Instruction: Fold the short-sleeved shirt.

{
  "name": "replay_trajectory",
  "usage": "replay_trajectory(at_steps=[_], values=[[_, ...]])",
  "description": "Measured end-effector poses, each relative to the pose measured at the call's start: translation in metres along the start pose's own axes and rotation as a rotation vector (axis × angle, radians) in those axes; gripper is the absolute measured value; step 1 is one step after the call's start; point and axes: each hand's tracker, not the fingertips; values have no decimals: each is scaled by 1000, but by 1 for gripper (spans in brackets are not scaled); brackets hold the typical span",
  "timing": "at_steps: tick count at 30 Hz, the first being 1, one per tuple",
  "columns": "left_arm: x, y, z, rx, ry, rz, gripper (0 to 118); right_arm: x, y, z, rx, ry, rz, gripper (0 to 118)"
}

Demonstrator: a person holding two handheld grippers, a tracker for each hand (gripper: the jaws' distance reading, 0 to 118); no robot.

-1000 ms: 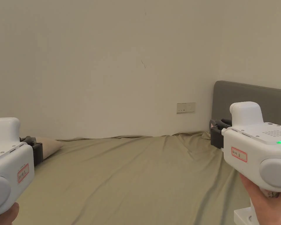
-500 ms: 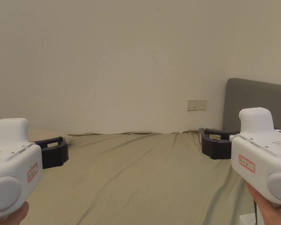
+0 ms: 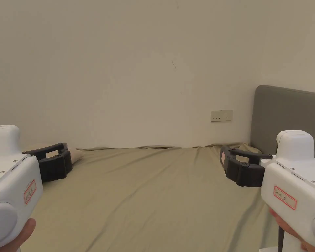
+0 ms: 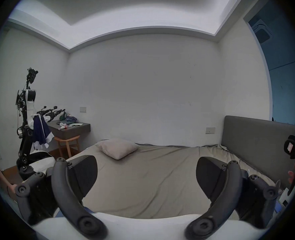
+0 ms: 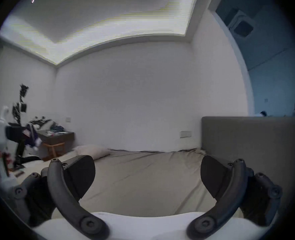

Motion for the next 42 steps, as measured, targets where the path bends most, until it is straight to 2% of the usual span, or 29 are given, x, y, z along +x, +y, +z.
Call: replay_trajectory(at_steps=[2,3,6,8,12,16,19,22,24,26,28,36,42], values=[[1,0,1,12,7,0,118,-1,4,1,-36,17,-35,118],[0,1,0,4,-8,6,118,-2,8,3,-24,-11,-31,118],[-5,3,-4,-68,-112,-12,118,-13,17,4,-53,-194,10,118],[-8,1,-6,-76,-117,-23,118,-18,22,3,-72,-233,44,118],[-6,-3,-1,-64,-61,-27,118,-14,26,3,-59,-62,72,118],[-6,0,4,-33,-4,-34,118,-19,26,5,-25,-100,73,118],[-4,5,4,-30,10,-56,118,-18,30,5,-70,-31,59,118],[-5,7,5,-26,2,-58,118,-27,33,4,-102,-49,99,118],[-4,7,7,-26,-9,-49,118,-30,34,3,-102,-58,95,118],[-4,7,7,-28,-21,-32,118,-27,36,3,-107,-26,64,118],[-5,7,6,-31,-27,-20,118,-23,39,2,-119,3,1,118],[-4,10,7,-31,-4,-48,118,-8,49,-1,-128,-46,-61,118],[-2,10,7,-33,-2,-61,118,-11,51,-1,-116,-62,-11,118]])
